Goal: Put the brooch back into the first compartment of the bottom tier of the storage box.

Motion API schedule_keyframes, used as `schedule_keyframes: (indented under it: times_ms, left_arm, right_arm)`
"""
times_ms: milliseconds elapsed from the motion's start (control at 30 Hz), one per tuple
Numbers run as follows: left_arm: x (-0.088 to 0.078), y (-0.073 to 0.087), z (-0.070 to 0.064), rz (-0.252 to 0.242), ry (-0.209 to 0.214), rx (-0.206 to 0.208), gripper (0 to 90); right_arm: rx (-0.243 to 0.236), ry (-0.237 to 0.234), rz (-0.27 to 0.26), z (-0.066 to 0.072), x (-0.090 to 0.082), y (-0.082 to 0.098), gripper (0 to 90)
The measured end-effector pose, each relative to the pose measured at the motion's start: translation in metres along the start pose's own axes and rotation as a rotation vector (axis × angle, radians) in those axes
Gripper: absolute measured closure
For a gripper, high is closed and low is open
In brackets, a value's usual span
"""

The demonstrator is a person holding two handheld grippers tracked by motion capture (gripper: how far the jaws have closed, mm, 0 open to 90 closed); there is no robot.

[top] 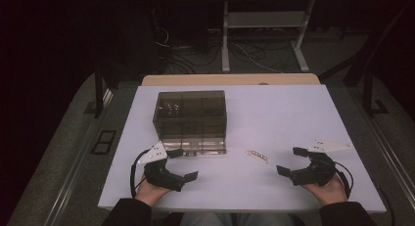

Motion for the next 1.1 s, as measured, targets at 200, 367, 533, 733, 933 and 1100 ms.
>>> schedule_keyframes:
  times_ms: [200,367,533,733,933,1100]
  left_arm:
    - [0.0001,-0.0002,-0.0001,-0.002,0.001,-0.003,0.0]
    - [0.0001,-0.0001,0.0000,-0.001,0.003,-0.003,0.0]
    - [0.0002,0.0001,0.0003,-0.002,0.002,-0.005,0.0]
    - [-0.0001,0.0009,0.0008,0.001,-0.003,-0.009,0.0]
    - [-0.0006,0.0011,0.0012,0.000,-0.007,-0.012,0.0]
    - [-0.0004,0.0014,0.0012,0.003,-0.007,-0.012,0.0]
  right_arm:
    - [0.000,0.003,-0.002,-0.0007,-0.0006,-0.0001,0.2]
    - [0.000,-0.002,0.003,-0.0004,-0.0005,0.0003,0.2]
    - [0.003,-0.001,0.002,0.0000,-0.0006,0.0005,0.2]
    - [0.008,-0.006,0.017,0.0002,-0.0022,0.0016,0.2]
    - [0.003,-0.005,0.021,0.0006,-0.0062,-0.0001,0.2]
    - [-0.006,-0.005,0.040,0.0011,-0.0092,-0.0021,0.2]
Point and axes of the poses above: each handheld gripper's, and its own axes: x roughly forward along the jaws, y roughly out of its underside, z roughly to its left, the point moved 7 cm from there along x, roughly forward along the jaws, and after that the axes turned 10 degrees about x, right-handed, at the moved point
